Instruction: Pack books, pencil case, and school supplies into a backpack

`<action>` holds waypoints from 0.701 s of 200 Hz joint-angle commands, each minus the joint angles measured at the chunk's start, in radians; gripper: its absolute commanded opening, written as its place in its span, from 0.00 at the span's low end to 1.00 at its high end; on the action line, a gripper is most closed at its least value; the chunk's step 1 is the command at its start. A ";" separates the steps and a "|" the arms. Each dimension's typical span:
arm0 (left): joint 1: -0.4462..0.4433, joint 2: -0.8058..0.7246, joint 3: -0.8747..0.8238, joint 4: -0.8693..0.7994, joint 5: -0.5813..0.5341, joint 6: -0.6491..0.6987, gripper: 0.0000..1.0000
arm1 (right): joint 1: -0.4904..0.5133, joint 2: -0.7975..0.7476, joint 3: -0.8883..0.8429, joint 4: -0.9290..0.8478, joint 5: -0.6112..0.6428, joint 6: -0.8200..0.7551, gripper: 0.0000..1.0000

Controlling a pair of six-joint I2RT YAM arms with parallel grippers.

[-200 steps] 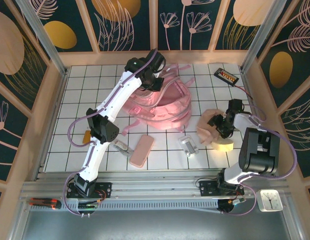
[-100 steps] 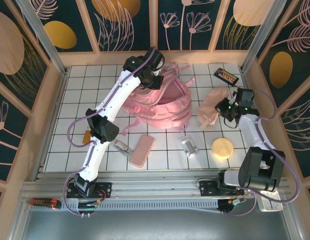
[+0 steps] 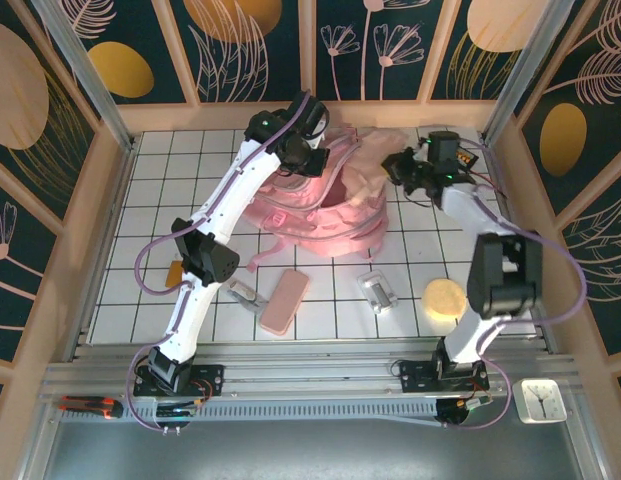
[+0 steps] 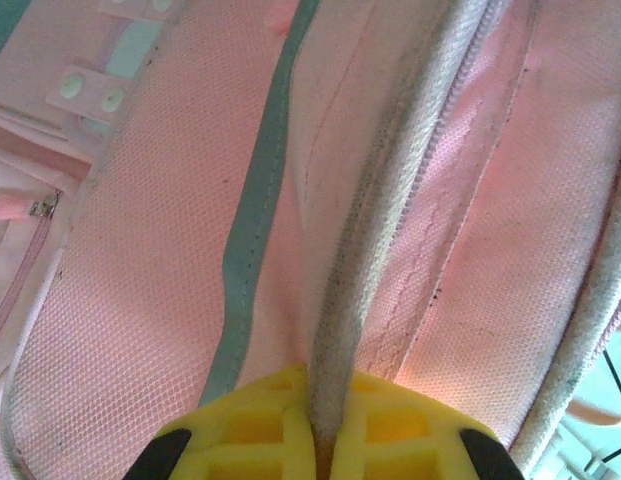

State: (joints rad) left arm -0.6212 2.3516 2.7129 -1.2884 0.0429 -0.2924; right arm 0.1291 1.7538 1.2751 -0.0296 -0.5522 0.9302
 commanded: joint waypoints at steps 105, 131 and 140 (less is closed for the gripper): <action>0.001 0.101 0.296 -0.053 -0.051 -0.020 0.00 | 0.218 0.330 0.349 0.018 -0.075 0.132 0.55; 0.033 0.109 0.295 -0.070 -0.067 -0.025 0.00 | 0.159 0.202 0.207 0.041 -0.055 0.115 0.59; 0.040 0.110 0.296 -0.071 -0.065 -0.026 0.00 | 0.141 0.164 0.161 0.072 -0.054 0.123 0.59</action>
State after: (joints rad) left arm -0.6094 2.4687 2.9459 -1.3975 -0.0109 -0.3084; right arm 0.3302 2.0686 1.5227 0.0109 -0.6258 1.0935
